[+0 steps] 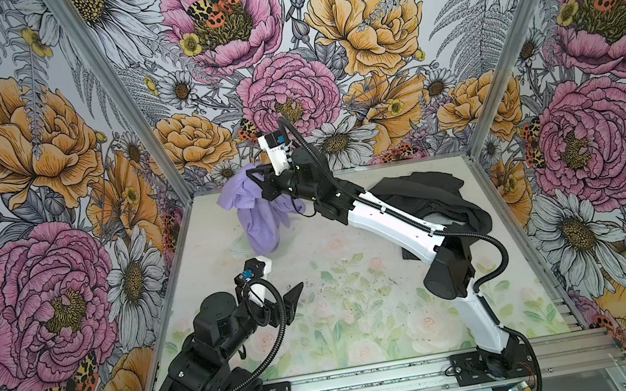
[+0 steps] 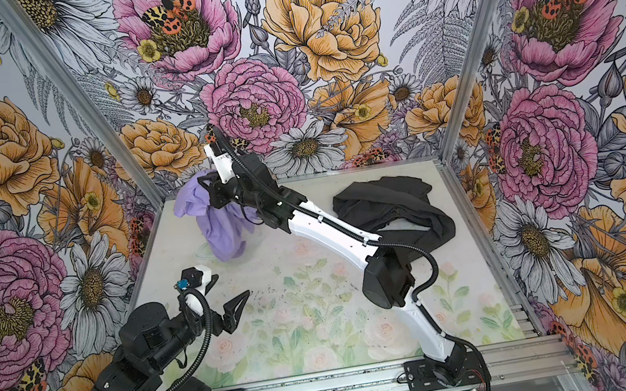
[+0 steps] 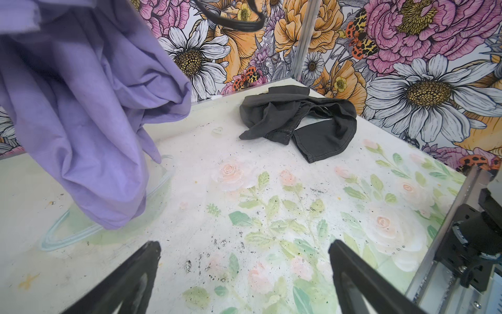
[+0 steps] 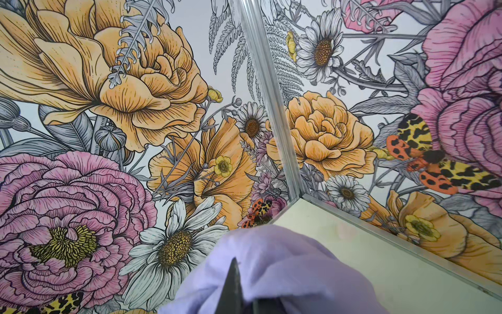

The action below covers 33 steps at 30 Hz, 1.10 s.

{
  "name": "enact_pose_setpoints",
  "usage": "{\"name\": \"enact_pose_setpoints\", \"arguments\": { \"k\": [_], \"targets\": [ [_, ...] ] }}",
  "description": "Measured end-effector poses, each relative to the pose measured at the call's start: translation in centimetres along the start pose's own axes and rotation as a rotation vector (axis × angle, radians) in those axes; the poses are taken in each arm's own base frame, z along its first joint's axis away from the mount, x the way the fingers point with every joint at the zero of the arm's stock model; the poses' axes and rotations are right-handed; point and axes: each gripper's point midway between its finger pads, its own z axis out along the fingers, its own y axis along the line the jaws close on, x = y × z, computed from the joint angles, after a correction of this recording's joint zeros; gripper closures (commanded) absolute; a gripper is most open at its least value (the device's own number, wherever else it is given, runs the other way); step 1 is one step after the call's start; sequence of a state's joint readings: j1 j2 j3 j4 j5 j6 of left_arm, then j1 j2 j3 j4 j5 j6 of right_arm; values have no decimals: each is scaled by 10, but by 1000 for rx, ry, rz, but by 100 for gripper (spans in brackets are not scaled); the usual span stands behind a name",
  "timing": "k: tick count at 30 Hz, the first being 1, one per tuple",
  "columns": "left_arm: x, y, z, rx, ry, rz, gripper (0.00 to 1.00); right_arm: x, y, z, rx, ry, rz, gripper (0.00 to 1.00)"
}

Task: Pick out a specific cloth from the pile
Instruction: 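Lower the lavender shirt onto the table and open the right gripper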

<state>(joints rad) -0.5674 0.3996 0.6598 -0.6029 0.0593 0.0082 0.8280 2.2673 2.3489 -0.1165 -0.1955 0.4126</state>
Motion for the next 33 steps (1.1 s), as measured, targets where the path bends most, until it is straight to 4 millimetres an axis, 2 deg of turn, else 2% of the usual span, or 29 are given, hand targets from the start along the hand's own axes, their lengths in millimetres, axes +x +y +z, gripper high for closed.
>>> {"name": "enact_pose_setpoints", "arguments": {
  "k": [9,16,24,33],
  "targets": [
    [-1,1,-1,-6,-3,0,1,41,-16,41,-43,20,25,100],
    [-1,1,-2,-6,-9,0,1,92,-42,64,-37,62,92,100],
    [-1,1,-2,-6,-8,0,1,147,-65,78,-5,133,136,100],
    [-1,1,-2,-6,-8,0,1,189,-88,79,73,193,182,100]
  ]
}}
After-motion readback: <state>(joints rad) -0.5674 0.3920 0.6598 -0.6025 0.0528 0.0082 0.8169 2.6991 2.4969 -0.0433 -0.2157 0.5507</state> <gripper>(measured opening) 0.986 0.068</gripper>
